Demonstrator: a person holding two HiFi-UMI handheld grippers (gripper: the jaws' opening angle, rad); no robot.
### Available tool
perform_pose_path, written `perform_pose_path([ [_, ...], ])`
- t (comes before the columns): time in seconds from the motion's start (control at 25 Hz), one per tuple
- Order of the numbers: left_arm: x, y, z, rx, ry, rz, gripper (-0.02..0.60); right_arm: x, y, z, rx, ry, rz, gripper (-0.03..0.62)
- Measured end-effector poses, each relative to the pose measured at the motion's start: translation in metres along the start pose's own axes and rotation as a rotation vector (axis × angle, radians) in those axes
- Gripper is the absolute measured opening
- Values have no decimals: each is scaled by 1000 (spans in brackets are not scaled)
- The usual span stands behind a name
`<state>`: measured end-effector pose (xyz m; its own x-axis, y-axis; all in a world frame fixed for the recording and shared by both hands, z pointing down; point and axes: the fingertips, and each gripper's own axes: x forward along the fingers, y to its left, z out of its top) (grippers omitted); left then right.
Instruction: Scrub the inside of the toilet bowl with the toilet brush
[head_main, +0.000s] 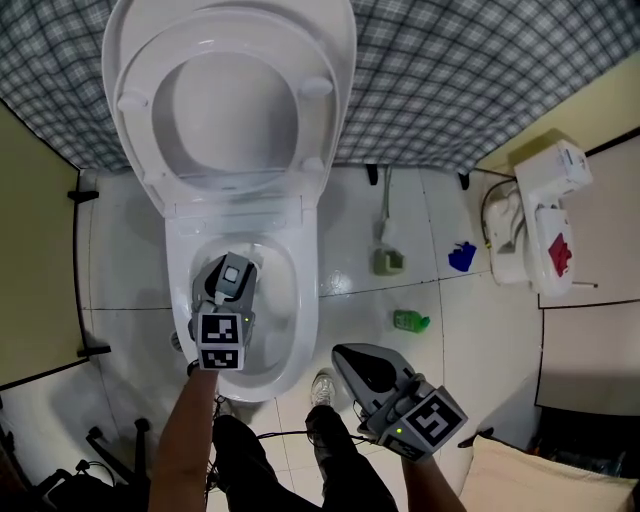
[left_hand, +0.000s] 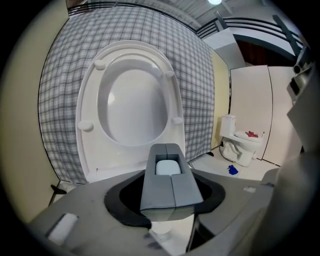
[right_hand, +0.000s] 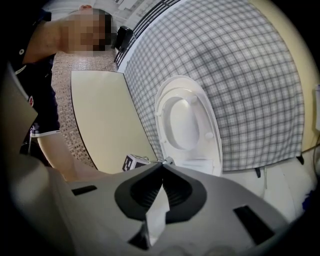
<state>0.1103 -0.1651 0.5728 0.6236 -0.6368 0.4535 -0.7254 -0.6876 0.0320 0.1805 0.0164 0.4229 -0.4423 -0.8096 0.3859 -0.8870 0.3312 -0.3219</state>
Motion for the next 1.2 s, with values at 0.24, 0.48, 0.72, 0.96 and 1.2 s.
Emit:
perform_pose_path([
  [0.24, -10, -12, 44, 14, -85, -36, 212, -7, 1, 7, -3, -15, -2, 0],
  [0.48, -3, -12, 39, -6, -69, -39, 212, -10, 1, 7, 1, -16, 0, 0],
  [0.72, 11, -16, -9, -46, 36, -40, 213, -17, -3, -10, 17, -3, -19, 0],
  [0.96, -4, -43, 18, -39, -12, -116, 213, -23, 3, -3, 26, -22, -14, 0],
  [1.2, -8, -68, 31, -24, -23, -192, 213, -25, 9, 6, 10, -36, -5, 0],
])
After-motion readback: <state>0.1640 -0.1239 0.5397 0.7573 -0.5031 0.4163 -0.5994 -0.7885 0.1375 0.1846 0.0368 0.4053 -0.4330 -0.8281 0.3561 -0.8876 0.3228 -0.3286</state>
